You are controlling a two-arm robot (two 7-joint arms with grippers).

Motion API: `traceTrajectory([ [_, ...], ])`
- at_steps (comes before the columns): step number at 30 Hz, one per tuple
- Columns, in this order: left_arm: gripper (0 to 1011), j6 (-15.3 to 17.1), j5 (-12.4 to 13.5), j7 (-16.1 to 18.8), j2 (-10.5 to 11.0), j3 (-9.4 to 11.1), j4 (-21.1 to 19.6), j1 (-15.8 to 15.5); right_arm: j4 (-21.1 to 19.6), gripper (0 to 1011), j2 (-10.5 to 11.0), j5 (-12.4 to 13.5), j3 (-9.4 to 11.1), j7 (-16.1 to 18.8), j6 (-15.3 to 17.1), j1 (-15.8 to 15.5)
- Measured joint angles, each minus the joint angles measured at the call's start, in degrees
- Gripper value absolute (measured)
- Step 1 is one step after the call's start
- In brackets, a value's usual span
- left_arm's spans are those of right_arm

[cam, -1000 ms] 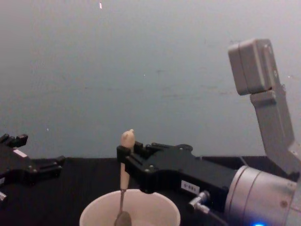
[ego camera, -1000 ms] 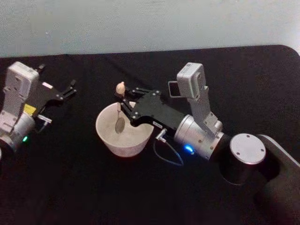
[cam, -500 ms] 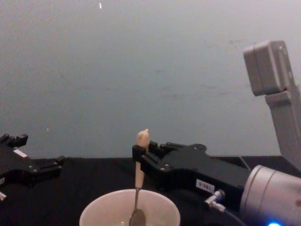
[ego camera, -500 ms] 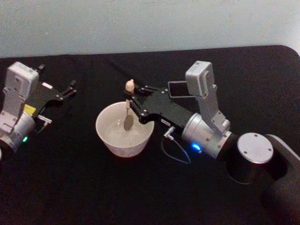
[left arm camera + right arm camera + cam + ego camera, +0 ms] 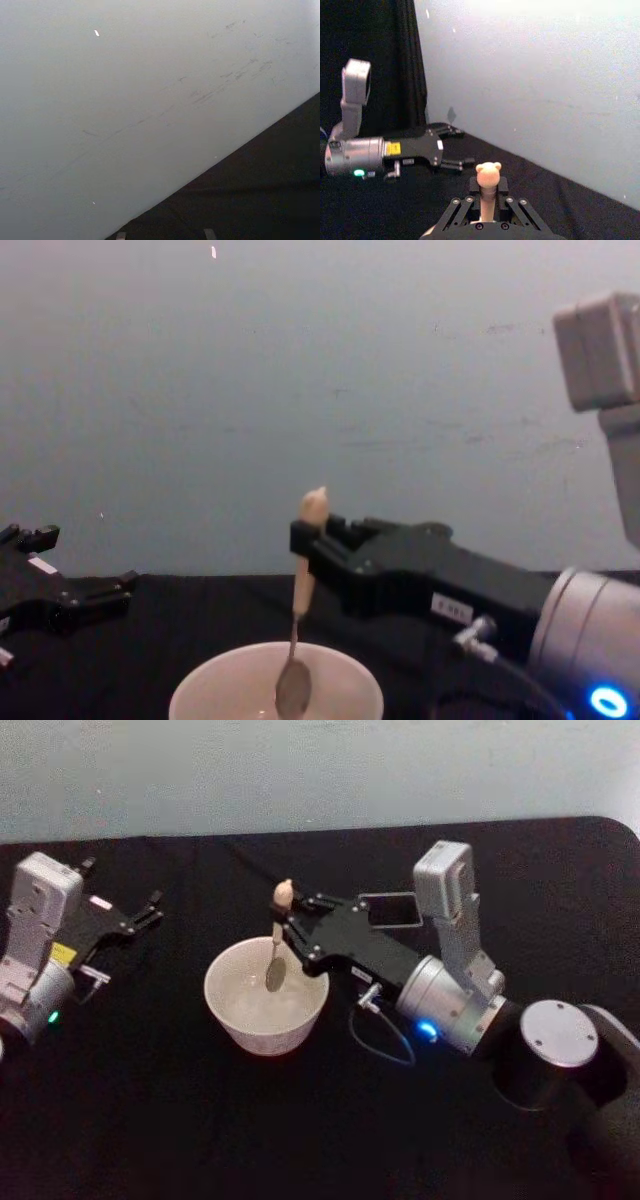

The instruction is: Pick up the stirring spoon with one hand, stir inside the cup, then place it back in its original position.

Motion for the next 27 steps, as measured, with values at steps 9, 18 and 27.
traceTrajectory([
  [9, 1001, 0.0, 0.0, 0.0, 0.0, 0.0, 0.0, 0.0, -5.0, 197, 1.0, 3.3, 1.9, 0.1, 1.0, -0.5],
  [18, 1001, 0.0, 0.0, 0.0, 0.0, 0.0, 0.0, 0.0, -10.8, 195, 2.8, 7.1, 4.8, -1.1, 1.9, -1.5],
  [27, 1001, 0.0, 0.0, 0.0, 0.0, 0.0, 0.0, 0.0, -14.8, 195, 5.5, 8.2, 8.1, -4.1, 2.5, -3.1],
])
